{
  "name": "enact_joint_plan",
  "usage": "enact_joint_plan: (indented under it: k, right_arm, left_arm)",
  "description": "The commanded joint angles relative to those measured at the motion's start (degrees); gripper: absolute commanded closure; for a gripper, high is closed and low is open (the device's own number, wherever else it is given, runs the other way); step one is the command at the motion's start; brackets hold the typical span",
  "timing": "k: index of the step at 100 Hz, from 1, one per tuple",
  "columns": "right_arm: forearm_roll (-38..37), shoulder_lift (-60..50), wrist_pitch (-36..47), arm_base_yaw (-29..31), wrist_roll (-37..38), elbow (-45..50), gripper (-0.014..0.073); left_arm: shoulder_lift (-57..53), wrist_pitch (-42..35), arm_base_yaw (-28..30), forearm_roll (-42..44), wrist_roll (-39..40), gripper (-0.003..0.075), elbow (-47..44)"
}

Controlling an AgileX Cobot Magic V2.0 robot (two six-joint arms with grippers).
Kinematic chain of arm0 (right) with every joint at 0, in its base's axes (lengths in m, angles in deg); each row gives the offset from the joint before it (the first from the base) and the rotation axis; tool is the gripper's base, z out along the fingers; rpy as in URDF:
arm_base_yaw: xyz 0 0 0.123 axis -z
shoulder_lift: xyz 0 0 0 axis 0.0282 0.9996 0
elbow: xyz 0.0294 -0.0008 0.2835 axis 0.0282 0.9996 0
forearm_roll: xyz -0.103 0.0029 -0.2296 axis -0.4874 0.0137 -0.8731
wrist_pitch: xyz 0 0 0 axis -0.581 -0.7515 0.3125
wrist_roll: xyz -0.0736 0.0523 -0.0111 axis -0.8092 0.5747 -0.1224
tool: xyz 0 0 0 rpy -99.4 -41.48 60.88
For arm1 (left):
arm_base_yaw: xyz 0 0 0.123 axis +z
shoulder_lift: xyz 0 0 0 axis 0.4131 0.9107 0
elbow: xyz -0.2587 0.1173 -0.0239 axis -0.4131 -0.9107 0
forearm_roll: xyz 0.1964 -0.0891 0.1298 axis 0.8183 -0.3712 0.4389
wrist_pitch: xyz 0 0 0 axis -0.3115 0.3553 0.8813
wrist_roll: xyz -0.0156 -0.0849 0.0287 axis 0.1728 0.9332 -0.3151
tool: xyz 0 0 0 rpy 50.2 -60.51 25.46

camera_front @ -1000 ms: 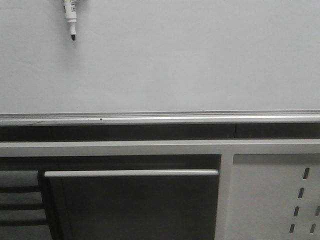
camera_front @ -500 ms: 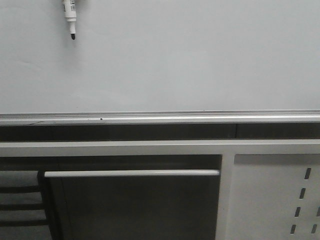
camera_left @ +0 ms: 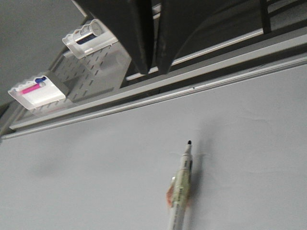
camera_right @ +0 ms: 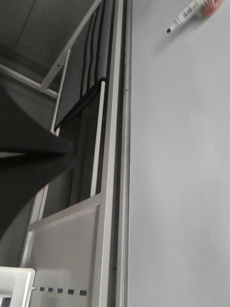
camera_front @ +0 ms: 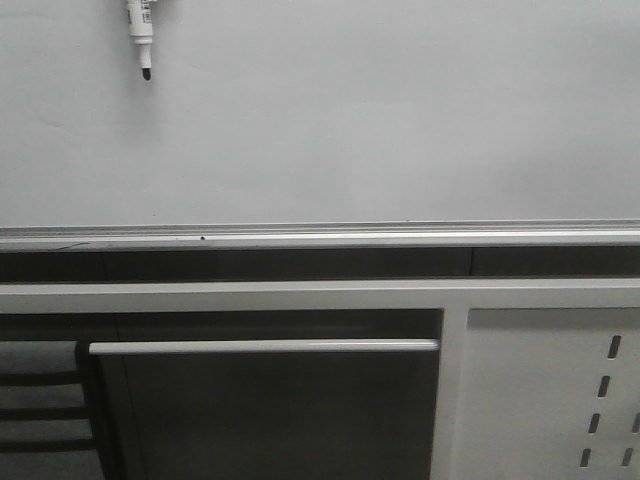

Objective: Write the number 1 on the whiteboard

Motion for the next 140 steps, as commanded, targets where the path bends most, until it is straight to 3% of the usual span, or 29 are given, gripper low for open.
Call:
enact_joint_plan:
  k: [1,9,16,24,31,54,75,105,118,140]
  right_arm:
    - [0.8,1.4,1.5,-1.3,-1.4,-2.9,0.0529]
    - [1.7,1.7,1.2,-1.4,-1.4,-3.1,0.0333]
    - [1.7,1.7,1.1,-1.4,-1.4,-3.1,0.0176]
    - [1.9,1.7,0.6,-1.4,-1.4,-3.1,0.0115]
    - [1.9,1.7,0.4,-1.4,-1.4,-3.1,0.0123]
    - [2.2,1.7,1.1,-1.4,-1.4,-3.1,0.0125]
    - [3.5,1.7,3.1,-1.4,-1.4,-3.1,0.0125]
    - [3.5,1.7,5.0,-1.4,-1.4,-3.1,0.0125]
    - [3.5,1.7,5.8,-1.4,-1.4,-3.1,0.0125]
    - [3.5,1.7,5.8,-1.4,-1.4,-3.0,0.0125]
  left_arm:
    - [2.0,-3.2,-2.7,-1.2,-1.5,0.0719,2.6]
    - [3.2,-4.5,-3.9,-2.3,-1.5,0.0629,2.6]
    - [4.5,-5.4,-4.1,-4.7,-1.5,0.0489,2.6]
    - [5.9,-6.9,-4.1,-7.6,-2.0,0.0296,2.6]
    - [6.9,-8.4,-4.1,-10.5,-5.1,0.0225,2.6]
    - [11.6,-13.6,-4.1,-25.1,-18.3,0.0299,2.6]
    - [18.9,-15.4,-4.1,-35.9,-28.9,0.0300,2.6]
    - [25.6,-17.0,-4.1,-56.5,-52.2,0.0300,3.3]
    - [29.6,-16.9,-4.1,-61.4,-58.5,0.0300,4.4]
    - [36.5,-16.5,-4.1,-62.1,-61.2,0.0300,9.2]
